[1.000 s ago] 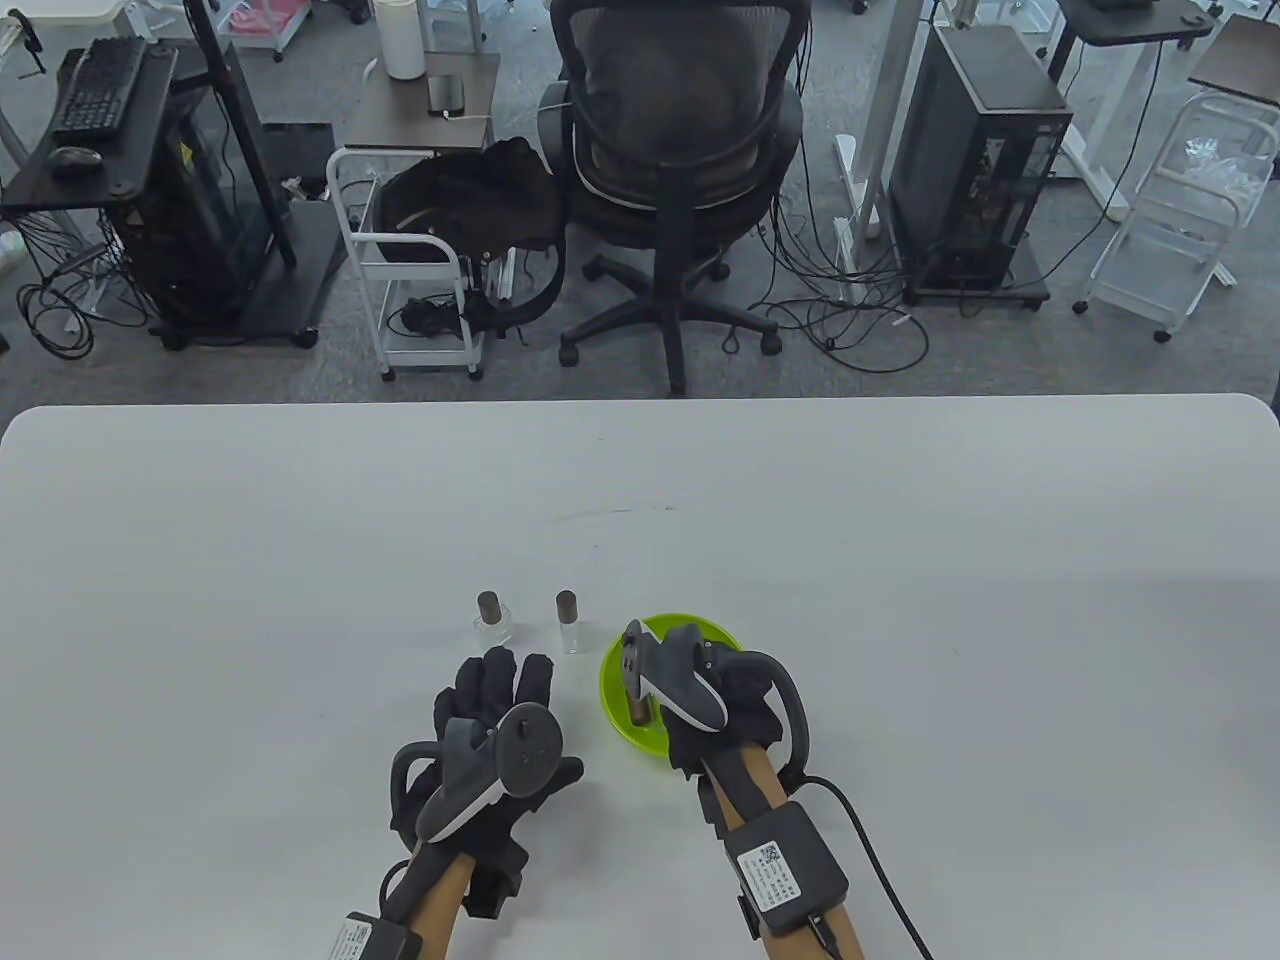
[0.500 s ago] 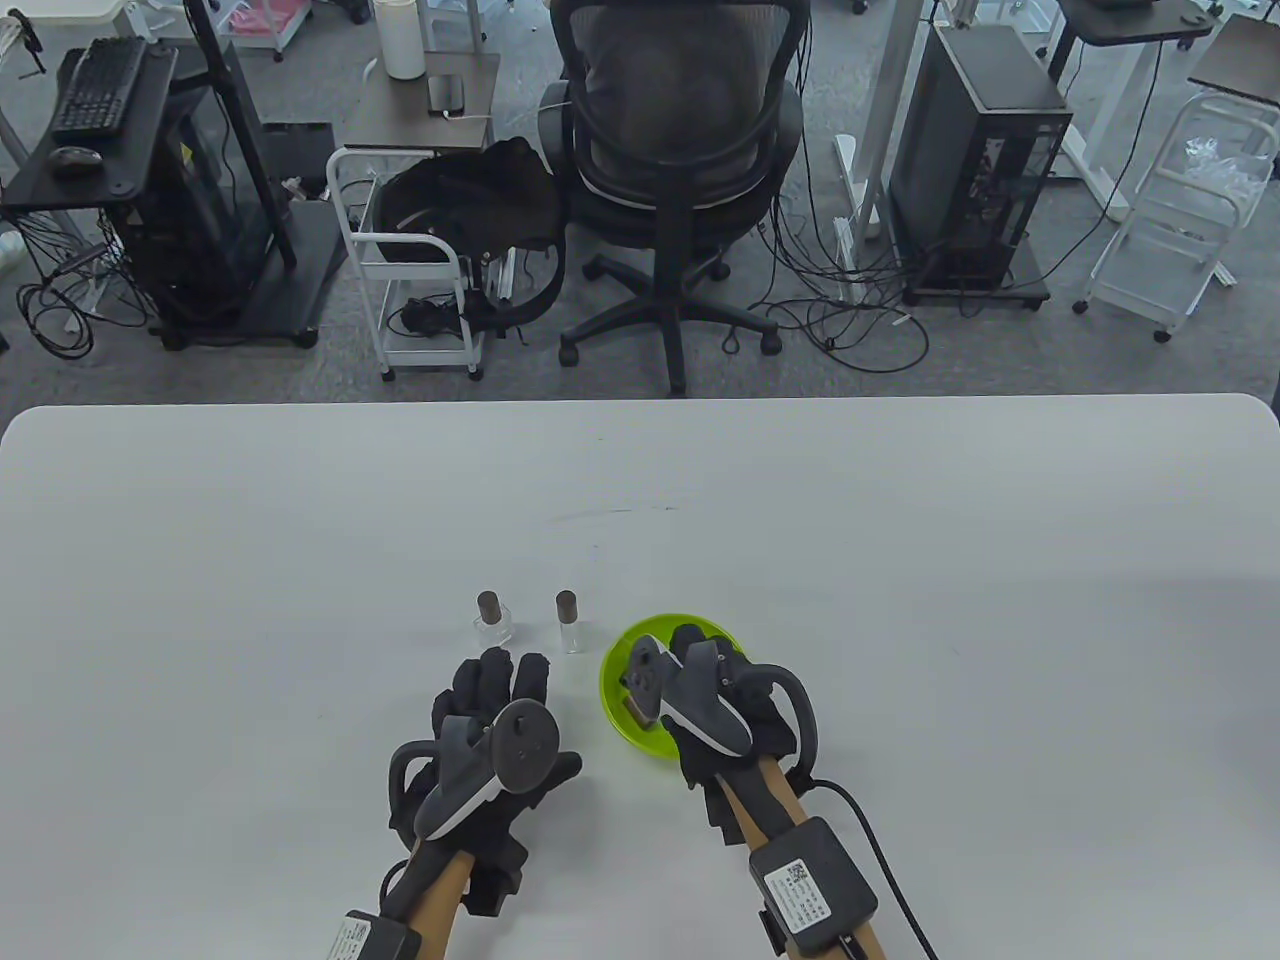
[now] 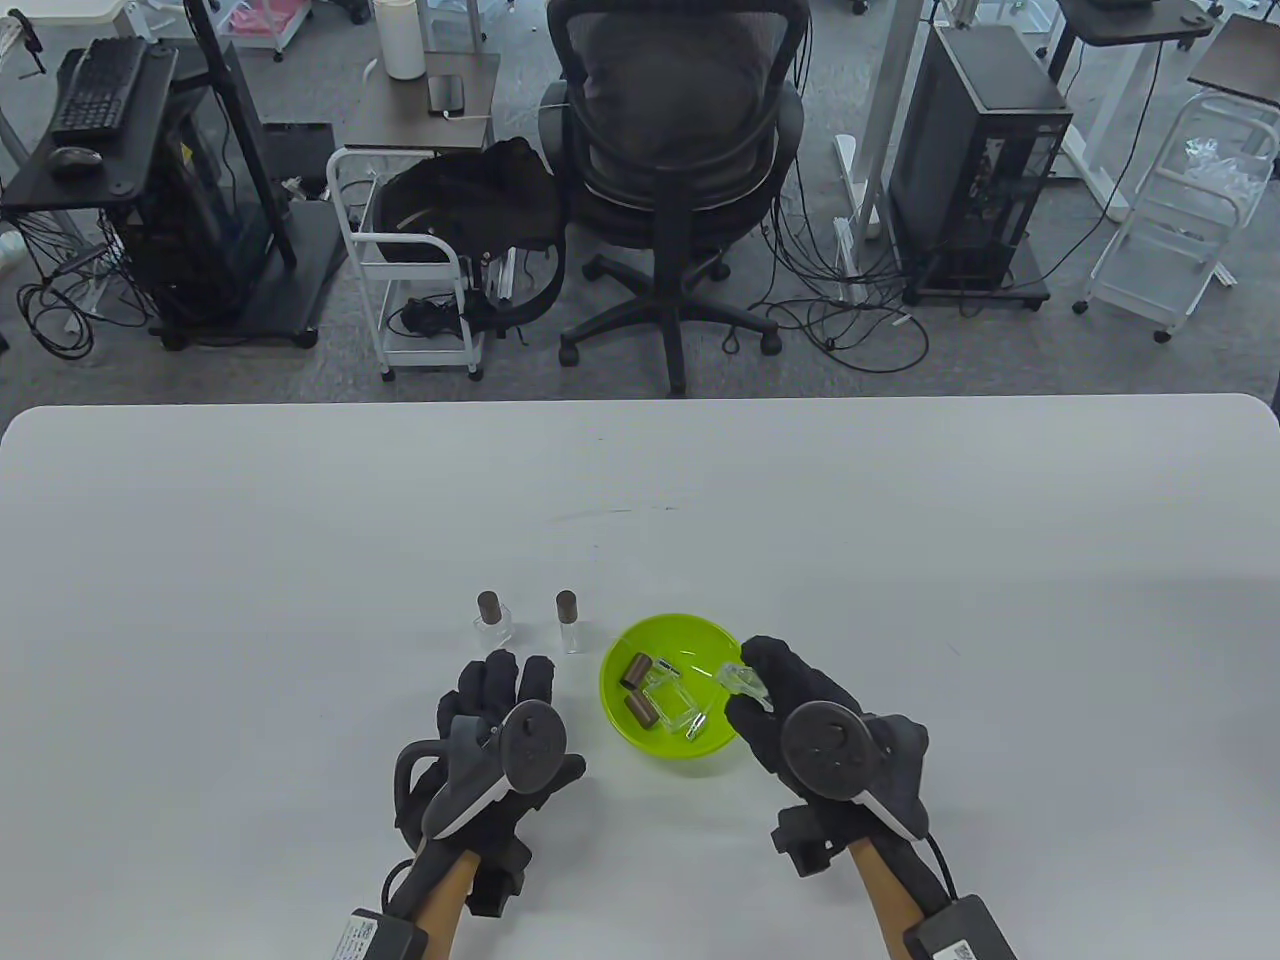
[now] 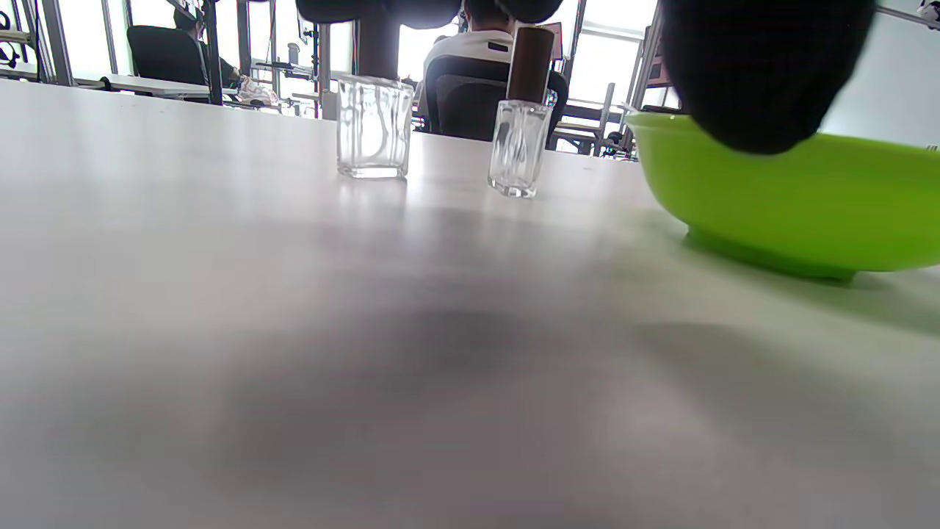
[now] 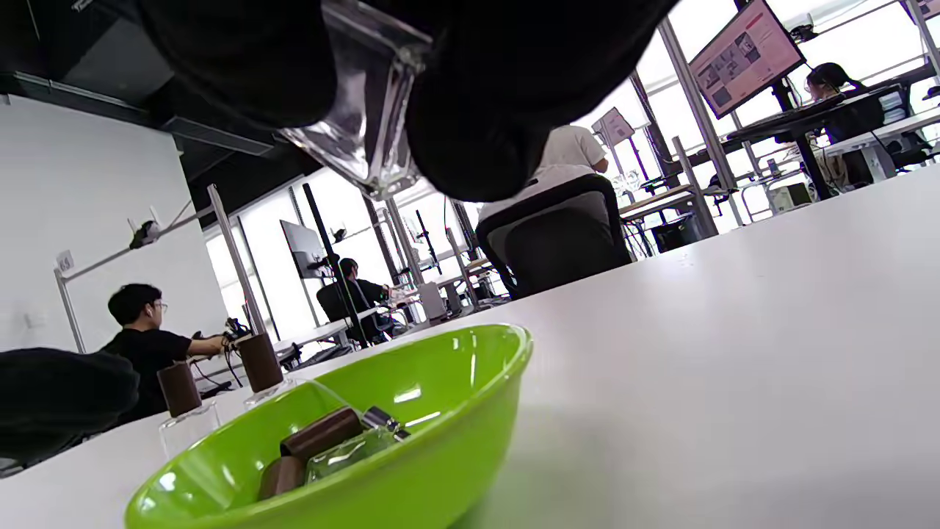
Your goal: Assemble perfume bottles from components
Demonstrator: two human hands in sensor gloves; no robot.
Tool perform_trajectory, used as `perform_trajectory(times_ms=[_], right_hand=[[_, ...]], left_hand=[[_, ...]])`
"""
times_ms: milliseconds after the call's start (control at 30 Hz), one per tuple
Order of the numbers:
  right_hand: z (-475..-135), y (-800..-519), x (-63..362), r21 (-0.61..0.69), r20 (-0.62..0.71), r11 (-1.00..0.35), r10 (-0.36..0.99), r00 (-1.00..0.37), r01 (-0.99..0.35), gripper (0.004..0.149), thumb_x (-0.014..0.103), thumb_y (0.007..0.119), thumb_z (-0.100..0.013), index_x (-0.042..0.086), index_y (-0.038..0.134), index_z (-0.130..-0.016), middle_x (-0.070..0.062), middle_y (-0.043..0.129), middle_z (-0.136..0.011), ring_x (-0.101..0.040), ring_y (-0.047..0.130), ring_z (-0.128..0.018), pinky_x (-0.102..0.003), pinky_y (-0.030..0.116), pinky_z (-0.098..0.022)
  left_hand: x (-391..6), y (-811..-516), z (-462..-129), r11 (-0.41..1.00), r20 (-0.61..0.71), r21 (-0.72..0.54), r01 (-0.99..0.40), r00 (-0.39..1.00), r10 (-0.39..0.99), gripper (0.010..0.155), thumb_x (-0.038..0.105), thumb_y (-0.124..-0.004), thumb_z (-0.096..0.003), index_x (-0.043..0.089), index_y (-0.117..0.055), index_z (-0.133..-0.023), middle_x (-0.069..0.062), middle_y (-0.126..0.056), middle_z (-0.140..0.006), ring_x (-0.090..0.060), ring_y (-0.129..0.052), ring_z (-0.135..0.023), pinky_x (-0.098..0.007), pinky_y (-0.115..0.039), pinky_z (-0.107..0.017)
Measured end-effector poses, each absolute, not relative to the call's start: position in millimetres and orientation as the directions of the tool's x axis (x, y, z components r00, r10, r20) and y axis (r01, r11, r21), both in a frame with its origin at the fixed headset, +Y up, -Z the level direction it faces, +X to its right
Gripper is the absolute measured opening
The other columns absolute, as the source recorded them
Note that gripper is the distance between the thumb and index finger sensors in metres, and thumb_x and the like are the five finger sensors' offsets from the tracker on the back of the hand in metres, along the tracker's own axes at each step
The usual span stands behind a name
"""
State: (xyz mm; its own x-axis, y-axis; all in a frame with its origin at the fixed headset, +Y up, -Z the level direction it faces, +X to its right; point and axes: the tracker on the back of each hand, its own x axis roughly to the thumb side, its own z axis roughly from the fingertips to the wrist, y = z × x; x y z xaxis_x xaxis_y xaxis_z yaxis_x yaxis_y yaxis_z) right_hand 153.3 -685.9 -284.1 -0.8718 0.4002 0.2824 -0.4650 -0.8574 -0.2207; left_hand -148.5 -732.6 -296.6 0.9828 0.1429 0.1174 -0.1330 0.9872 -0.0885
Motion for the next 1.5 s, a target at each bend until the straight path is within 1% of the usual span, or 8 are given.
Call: perform_trajectory(times_ms=[333, 533, 667, 800, 900, 967, 1167, 1500], right_hand=[[-293.4, -722.9, 210.4, -0.189, 0.179, -0.838, 0.484, -0.857, -0.512, 0.062, 0.045, 0.081, -0.054, 0.022, 0.056, -0.105, -0.005, 0.084, -0.096, -0.016, 0.099, -0.071, -0.032, 0.089, -0.052], [-294.2, -727.1, 219.7, -0.192, 0.162, -0.831, 0.497, -0.852, -0.522, 0.059, 0.044, 0.081, -0.054, 0.023, 0.060, -0.104, -0.005, 0.084, -0.096, -0.016, 0.099, -0.072, -0.033, 0.089, -0.053], [-293.8, -726.0, 223.4, -0.200, 0.165, -0.822, 0.508, -0.845, -0.533, 0.058, 0.044, 0.081, -0.054, 0.024, 0.060, -0.104, -0.005, 0.083, -0.097, -0.017, 0.099, -0.073, -0.034, 0.089, -0.054], [-292.5, -724.4, 227.2, -0.223, 0.163, -0.807, 0.523, -0.837, -0.547, 0.058, 0.044, 0.081, -0.054, 0.022, 0.060, -0.104, -0.006, 0.083, -0.097, -0.018, 0.099, -0.073, -0.034, 0.089, -0.054], [-292.0, -724.0, 228.7, -0.234, 0.163, -0.802, 0.525, -0.835, -0.550, 0.058, 0.043, 0.081, -0.054, 0.022, 0.060, -0.104, -0.006, 0.083, -0.097, -0.018, 0.099, -0.073, -0.035, 0.089, -0.054], [-292.0, -724.3, 229.2, -0.240, 0.163, -0.801, 0.524, -0.836, -0.548, 0.058, 0.043, 0.081, -0.055, 0.022, 0.060, -0.104, -0.006, 0.083, -0.097, -0.018, 0.098, -0.073, -0.035, 0.089, -0.054], [-292.1, -724.6, 230.1, -0.254, 0.164, -0.795, 0.527, -0.834, -0.551, 0.058, 0.043, 0.080, -0.055, 0.021, 0.059, -0.104, -0.007, 0.083, -0.097, -0.018, 0.098, -0.073, -0.035, 0.088, -0.054], [-291.2, -725.8, 228.3, -0.256, 0.169, -0.796, 0.522, -0.836, -0.549, 0.058, 0.043, 0.080, -0.055, 0.021, 0.059, -0.104, -0.007, 0.083, -0.097, -0.018, 0.098, -0.072, -0.035, 0.088, -0.054]], left_hand=[[-138.9, -729.1, -296.7, 0.990, 0.138, -0.080, -0.114, 0.983, 0.124, 0.098, 0.065, -0.075, -0.0430, 0.021, -0.032, -0.119, -0.024, -0.035, -0.124, -0.054, -0.044, -0.112, -0.064, -0.045, -0.083], [-101.6, -715.1, -307.2, 0.993, 0.223, -0.043, -0.106, 0.968, 0.113, 0.087, 0.058, -0.075, -0.0492, 0.020, -0.037, -0.118, -0.020, -0.042, -0.123, -0.050, -0.053, -0.110, -0.061, -0.050, -0.082], [-54.3, -704.6, -320.6, 0.999, 0.315, -0.048, 0.004, 0.949, 0.011, 0.083, 0.057, -0.074, -0.0498, 0.022, -0.040, -0.117, -0.014, -0.049, -0.122, -0.044, -0.060, -0.109, -0.058, -0.053, -0.082], [-10.5, -705.4, -331.3, 0.988, 0.352, -0.103, 0.119, 0.933, -0.076, 0.073, 0.056, -0.074, -0.0498, 0.024, -0.056, -0.113, -0.010, -0.063, -0.118, -0.038, -0.071, -0.104, -0.055, -0.058, -0.080], [11.3, -713.1, -338.8, 0.966, 0.312, -0.152, 0.207, 0.938, -0.152, 0.062, 0.056, -0.073, -0.0508, 0.027, -0.070, -0.106, -0.015, -0.057, -0.120, -0.042, -0.067, -0.105, -0.056, -0.055, -0.080], [19.8, -719.8, -343.1, 0.951, 0.294, -0.173, 0.257, 0.935, -0.199, 0.060, 0.055, -0.075, -0.0508, 0.029, -0.070, -0.105, -0.017, -0.054, -0.121, -0.044, -0.063, -0.106, -0.058, -0.053, -0.081], [27.2, -738.3, -352.1, 0.919, 0.247, -0.180, 0.352, 0.920, -0.304, 0.057, 0.053, -0.077, -0.0497, 0.030, -0.074, -0.103, -0.019, -0.048, -0.121, -0.047, -0.056, -0.106, -0.059, -0.048, -0.081], [27.3, -739.9, -356.9, 0.939, 0.269, -0.161, 0.304, 0.929, -0.255, 0.048, 0.051, -0.081, -0.0495, 0.029, -0.081, -0.092, -0.012, -0.054, -0.117, -0.042, -0.059, -0.104, -0.059, -0.047, -0.082]])
